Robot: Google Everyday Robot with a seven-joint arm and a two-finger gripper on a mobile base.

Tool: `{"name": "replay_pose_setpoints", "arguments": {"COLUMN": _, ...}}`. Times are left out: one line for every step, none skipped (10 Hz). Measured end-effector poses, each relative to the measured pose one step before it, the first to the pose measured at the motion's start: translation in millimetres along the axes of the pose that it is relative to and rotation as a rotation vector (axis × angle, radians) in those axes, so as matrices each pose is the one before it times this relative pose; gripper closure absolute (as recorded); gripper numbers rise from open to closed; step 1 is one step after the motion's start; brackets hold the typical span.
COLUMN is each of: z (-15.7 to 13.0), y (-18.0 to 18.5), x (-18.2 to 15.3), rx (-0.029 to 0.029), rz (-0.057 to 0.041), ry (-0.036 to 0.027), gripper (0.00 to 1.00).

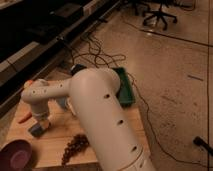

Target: Wipe table surface with sponge

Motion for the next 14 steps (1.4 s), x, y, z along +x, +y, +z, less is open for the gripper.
{"name": "replay_pose_setpoints", "arguments": {"z": -0.14, "y": 13.04, "x": 5.29, "rx": 0.00046, "rz": 0.01191, "ry": -0.00392, "gripper": 1.0}}
{"name": "replay_pose_setpoints", "arguments": {"z": 0.54, "y": 13.24, "x": 3.19, "rx": 0.00013, "rz": 0.00861, "ry": -0.00435, "gripper": 1.0}}
{"name": "replay_pose_setpoints", "arguments": {"z": 1.4, "y": 13.62, "x": -2.16, "rx": -0.00056, "rz": 0.00387, "ry": -0.00802, "gripper": 1.0}}
{"name": "replay_pose_setpoints", "arguments": {"z": 4.16, "y": 15.39, "x": -1.56, "rx": -0.00504, "rz": 0.00368, "ry": -0.00803, "gripper": 1.0}}
{"name": "replay_pose_setpoints", "arguments": {"z": 3.08, "y": 9.31, "x": 1.74, "rx": -0.0052, "rz": 0.00785, "ry": -0.00447, "gripper": 1.0}}
{"name": "replay_pose_setpoints", "arguments": {"z": 1.65, "y": 5.63, "x": 2.17, "rx": -0.00308, "rz": 0.00944, "ry": -0.00091, "gripper": 1.0}}
{"name": "replay_pose_setpoints", "arguments": {"z": 0.34, "y": 5.18, "x": 0.52, "rx": -0.00156, "rz": 0.00612, "ry": 0.00039, "gripper": 1.0}}
{"name": "replay_pose_setpoints", "arguments": {"z": -4.82, "y": 10.98, "x": 12.29, "rx": 0.00301, "rz": 0.03017, "ry": 0.00704, "gripper": 1.0}}
{"name": "replay_pose_setpoints", "arguments": {"z": -2.62, "y": 3.93, "x": 8.42, "rx": 0.00211, "rz": 0.01923, "ry": 0.00443, "gripper": 1.0}}
{"name": "replay_pose_setpoints", "arguments": {"z": -1.32, "y": 3.06, "x": 5.58, "rx": -0.0001, "rz": 0.01399, "ry": 0.00343, "gripper": 1.0}}
{"name": "replay_pose_setpoints", "arguments": {"z": -1.77, "y": 2.1, "x": 5.83, "rx": 0.00137, "rz": 0.01987, "ry": 0.00415, "gripper": 1.0}}
{"name": "replay_pose_setpoints", "arguments": {"z": -2.02, "y": 0.7, "x": 7.02, "rx": 0.00214, "rz": 0.02014, "ry": 0.00272, "gripper": 1.0}}
{"name": "replay_pose_setpoints", "arguments": {"z": -3.1, "y": -0.26, "x": 9.95, "rx": 0.00494, "rz": 0.02185, "ry": 0.00408, "gripper": 1.0}}
{"name": "replay_pose_setpoints", "arguments": {"z": -3.21, "y": -1.79, "x": 9.17, "rx": 0.0043, "rz": 0.01875, "ry": 0.00468, "gripper": 1.0}}
